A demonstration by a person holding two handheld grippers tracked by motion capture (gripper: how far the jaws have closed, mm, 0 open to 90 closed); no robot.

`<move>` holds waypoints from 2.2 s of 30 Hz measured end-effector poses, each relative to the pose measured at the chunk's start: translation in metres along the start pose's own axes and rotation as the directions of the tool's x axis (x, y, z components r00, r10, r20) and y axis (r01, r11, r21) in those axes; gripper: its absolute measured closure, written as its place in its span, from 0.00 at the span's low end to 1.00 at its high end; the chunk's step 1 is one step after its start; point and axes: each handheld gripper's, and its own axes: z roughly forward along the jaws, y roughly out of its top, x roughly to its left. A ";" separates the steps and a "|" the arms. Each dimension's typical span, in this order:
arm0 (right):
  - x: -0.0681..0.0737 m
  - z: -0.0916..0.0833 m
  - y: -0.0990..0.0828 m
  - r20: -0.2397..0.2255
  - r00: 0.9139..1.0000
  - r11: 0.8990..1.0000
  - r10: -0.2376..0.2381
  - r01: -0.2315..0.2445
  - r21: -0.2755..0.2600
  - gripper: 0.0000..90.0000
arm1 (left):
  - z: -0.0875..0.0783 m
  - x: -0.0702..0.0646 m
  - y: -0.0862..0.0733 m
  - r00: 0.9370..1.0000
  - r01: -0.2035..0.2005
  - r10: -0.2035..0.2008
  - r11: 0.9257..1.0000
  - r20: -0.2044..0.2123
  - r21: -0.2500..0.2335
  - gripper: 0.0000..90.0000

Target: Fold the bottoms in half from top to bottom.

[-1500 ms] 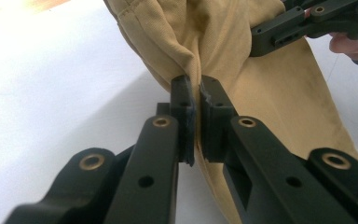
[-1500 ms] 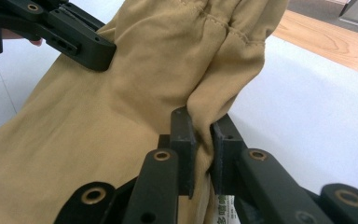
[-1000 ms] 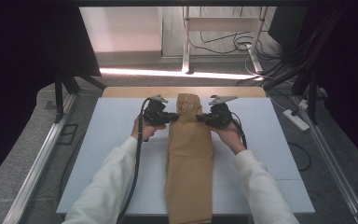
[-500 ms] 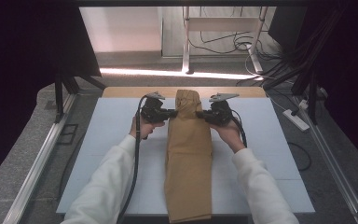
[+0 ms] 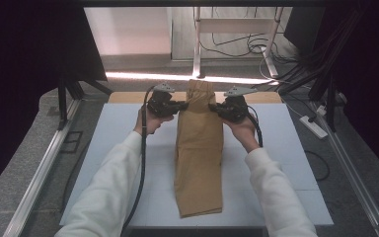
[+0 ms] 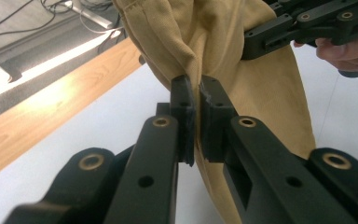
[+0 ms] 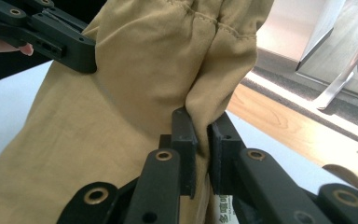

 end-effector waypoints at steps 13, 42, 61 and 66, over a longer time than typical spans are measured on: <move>0.001 0.008 -0.018 -0.016 1.000 1.000 0.003 -0.003 0.031 0.92 | 0.012 0.002 -0.020 1.000 0.013 -0.013 1.000 0.023 0.016 0.94; 0.004 0.010 -0.044 -0.063 0.996 0.997 0.062 -0.059 0.046 0.92 | 0.019 -0.004 -0.043 0.997 0.038 -0.040 0.999 0.068 0.026 0.94; 0.010 0.006 -0.055 -0.092 0.993 0.996 0.071 -0.066 0.054 0.92 | 0.017 -0.011 -0.054 0.995 0.045 -0.047 0.998 0.088 0.032 0.94; 0.012 0.006 -0.058 -0.098 0.992 0.996 0.076 -0.071 0.055 0.92 | 0.018 -0.013 -0.057 0.994 0.051 -0.054 0.998 0.091 0.034 0.94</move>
